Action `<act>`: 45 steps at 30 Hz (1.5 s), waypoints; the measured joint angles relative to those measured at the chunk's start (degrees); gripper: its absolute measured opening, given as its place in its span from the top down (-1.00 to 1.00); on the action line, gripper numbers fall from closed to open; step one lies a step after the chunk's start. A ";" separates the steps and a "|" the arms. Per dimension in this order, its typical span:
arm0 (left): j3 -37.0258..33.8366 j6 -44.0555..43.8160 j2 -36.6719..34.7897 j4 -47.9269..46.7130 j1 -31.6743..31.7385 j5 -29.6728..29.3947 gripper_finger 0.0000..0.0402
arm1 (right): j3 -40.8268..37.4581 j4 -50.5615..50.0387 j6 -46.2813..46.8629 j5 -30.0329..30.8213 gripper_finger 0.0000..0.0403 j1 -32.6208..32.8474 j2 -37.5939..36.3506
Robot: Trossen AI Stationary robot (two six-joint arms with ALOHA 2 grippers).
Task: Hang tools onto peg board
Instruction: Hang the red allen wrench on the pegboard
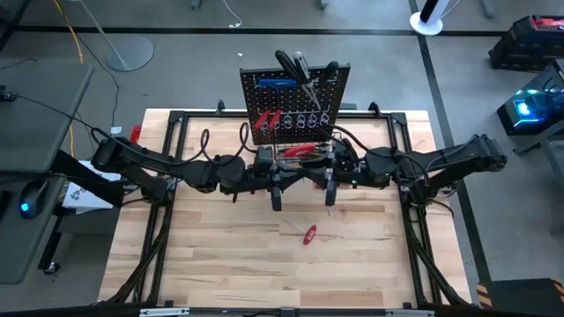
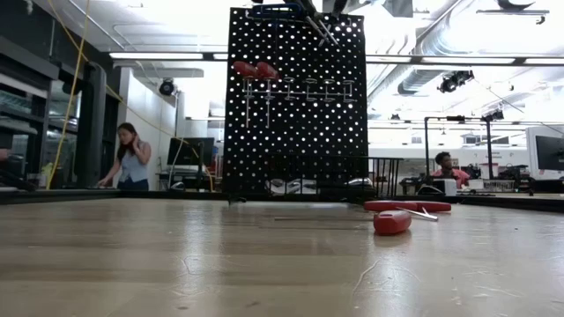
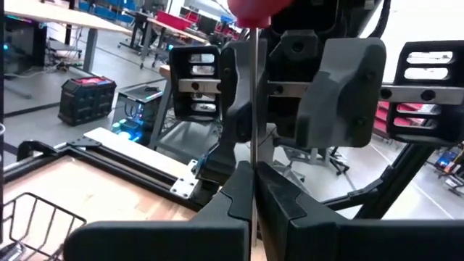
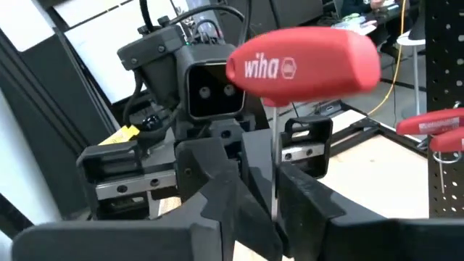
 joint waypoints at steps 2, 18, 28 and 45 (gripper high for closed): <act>0.00 0.57 0.00 0.06 0.00 0.30 1.00 | 0.00 -0.02 0.20 0.00 0.56 -0.46 0.06; 0.00 1.55 -0.03 -2.61 0.00 0.76 1.00 | -0.09 0.97 -1.76 0.26 0.96 -1.74 0.23; 0.00 1.63 -3.80 -10.20 0.99 -4.80 0.85 | -0.11 2.54 -1.33 3.38 0.99 -1.81 0.02; -10.92 -23.13 -23.24 -49.08 -6.19 -25.29 0.41 | -0.06 3.59 -5.92 23.29 1.00 -1.72 4.02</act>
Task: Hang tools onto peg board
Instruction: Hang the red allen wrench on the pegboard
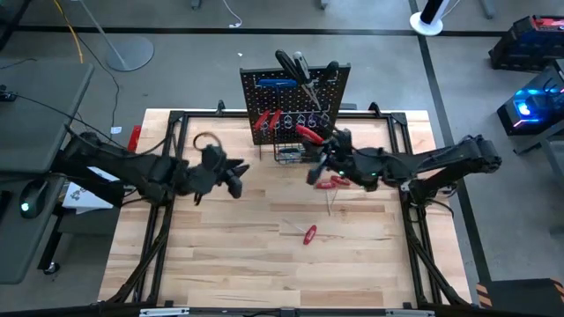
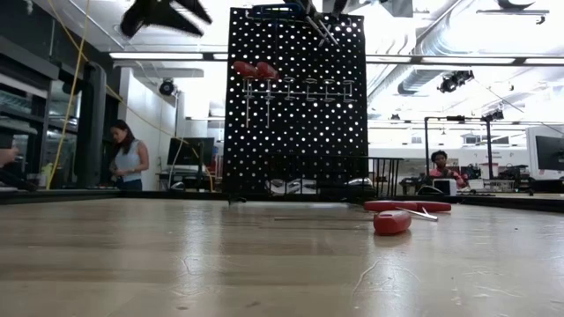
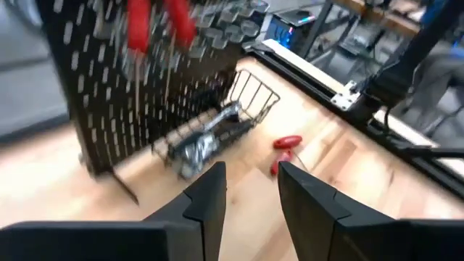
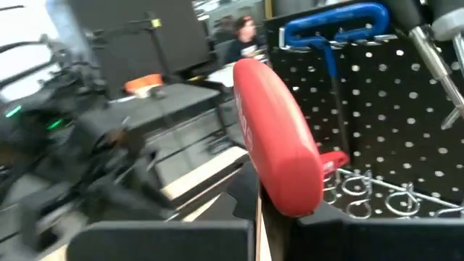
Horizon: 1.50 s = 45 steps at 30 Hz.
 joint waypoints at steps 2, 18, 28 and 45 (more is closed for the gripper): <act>-4.74 -5.00 -1.71 3.11 -1.76 -1.24 0.41 | 0.77 1.66 -1.47 2.86 1.00 -0.05 2.91; -12.90 -1.63 -3.43 15.92 -7.18 3.05 0.40 | 23.23 -15.33 -16.42 -9.14 1.00 -12.60 17.38; -12.88 -3.93 -3.42 16.19 -15.80 -2.87 0.40 | 11.49 -1.76 -18.13 -30.43 1.00 -23.33 10.45; -12.88 -5.48 -3.44 17.14 -17.05 -5.85 0.40 | 7.75 -2.01 -14.30 -3.24 1.00 -12.47 10.45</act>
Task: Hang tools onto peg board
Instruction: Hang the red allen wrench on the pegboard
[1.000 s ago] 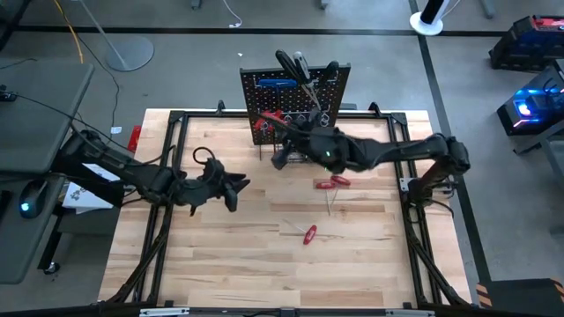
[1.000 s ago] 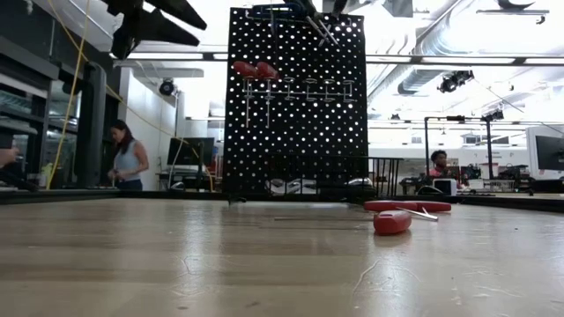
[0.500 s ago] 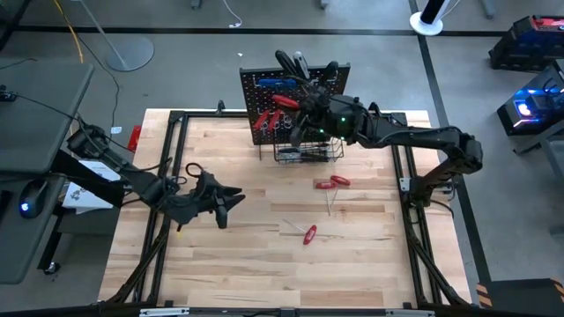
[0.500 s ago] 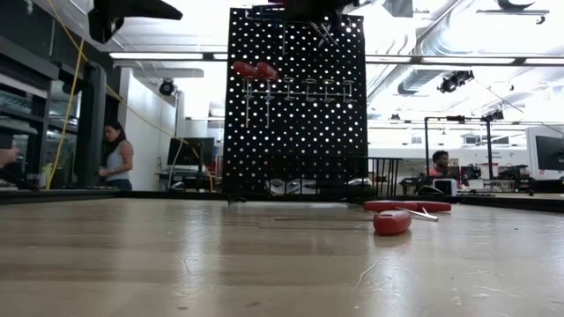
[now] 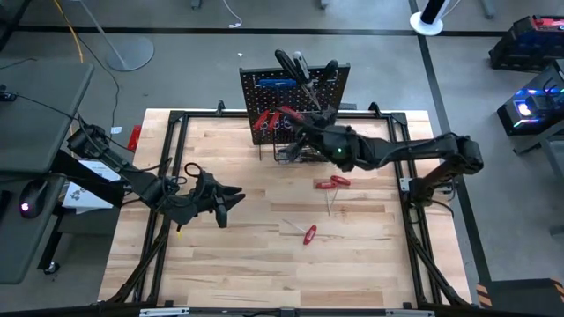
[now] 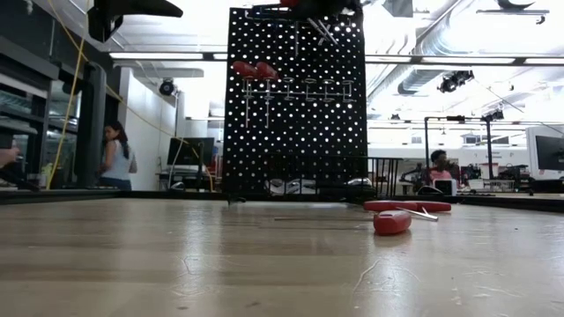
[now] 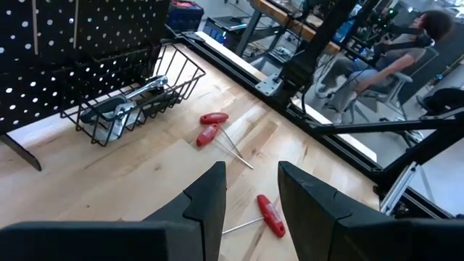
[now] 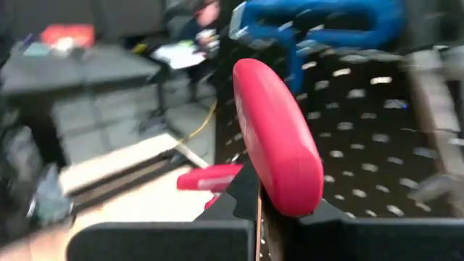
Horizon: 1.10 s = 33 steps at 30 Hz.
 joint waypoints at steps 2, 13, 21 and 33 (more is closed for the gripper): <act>0.01 0.01 0.00 0.12 0.03 -0.02 0.40 | 0.00 1.61 3.01 6.06 1.00 1.37 0.16; 0.02 -0.56 0.00 0.72 0.04 -1.98 0.40 | 0.07 15.81 3.59 19.61 1.00 1.49 7.19; 0.00 -1.49 0.00 0.75 0.04 -1.84 0.40 | 5.25 18.35 -2.25 23.06 1.00 1.20 12.83; 0.00 -1.46 0.02 0.49 0.04 -1.52 0.40 | 10.62 14.41 -9.03 27.53 1.00 0.60 18.12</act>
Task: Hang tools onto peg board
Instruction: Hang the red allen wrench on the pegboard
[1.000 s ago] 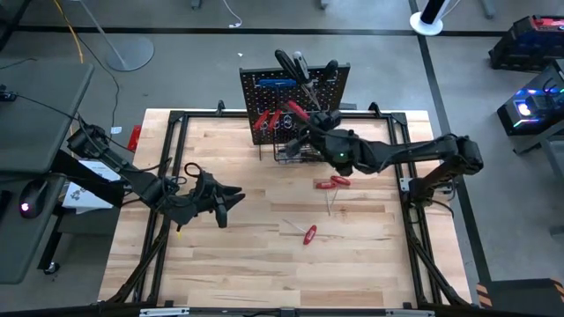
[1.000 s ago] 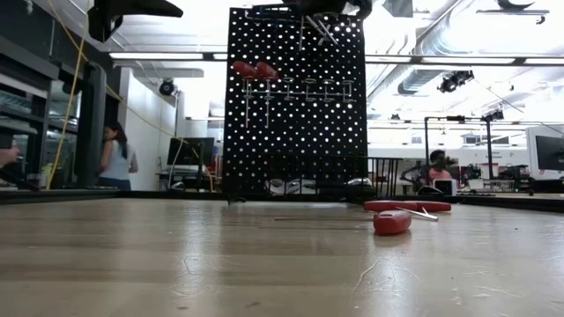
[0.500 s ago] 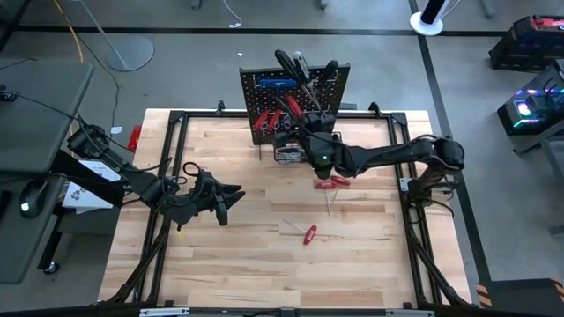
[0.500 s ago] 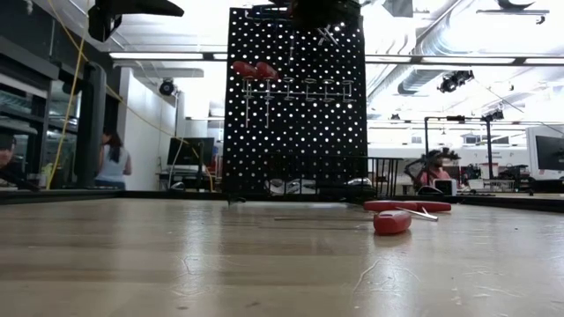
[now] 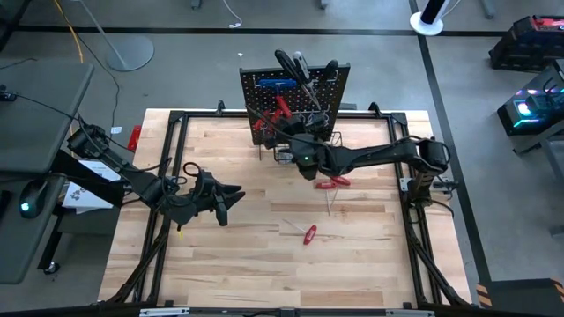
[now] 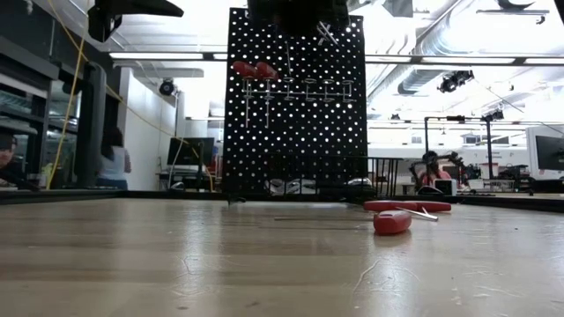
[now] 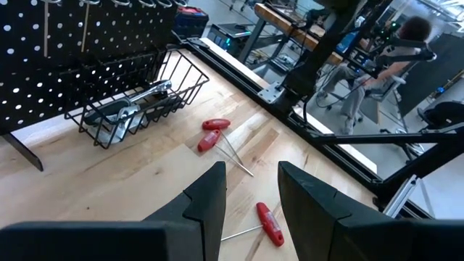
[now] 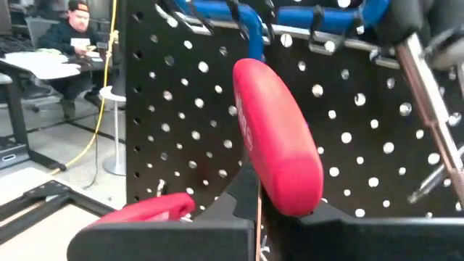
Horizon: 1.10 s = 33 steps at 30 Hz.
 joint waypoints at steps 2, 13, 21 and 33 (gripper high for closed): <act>0.00 0.02 0.00 0.00 0.00 0.05 0.40 | 0.00 -1.59 2.42 -0.02 1.00 -0.50 0.00; 0.00 0.04 0.00 0.00 0.00 0.05 0.40 | 0.00 -6.03 12.26 -2.54 1.00 -2.77 0.00; 0.00 0.04 0.00 0.00 0.00 0.05 0.40 | -0.02 -14.11 21.71 -1.87 1.00 -2.77 -0.02; 0.00 0.07 0.00 -0.04 0.00 0.25 0.40 | -0.04 -16.98 27.38 -1.88 1.00 -2.77 -0.02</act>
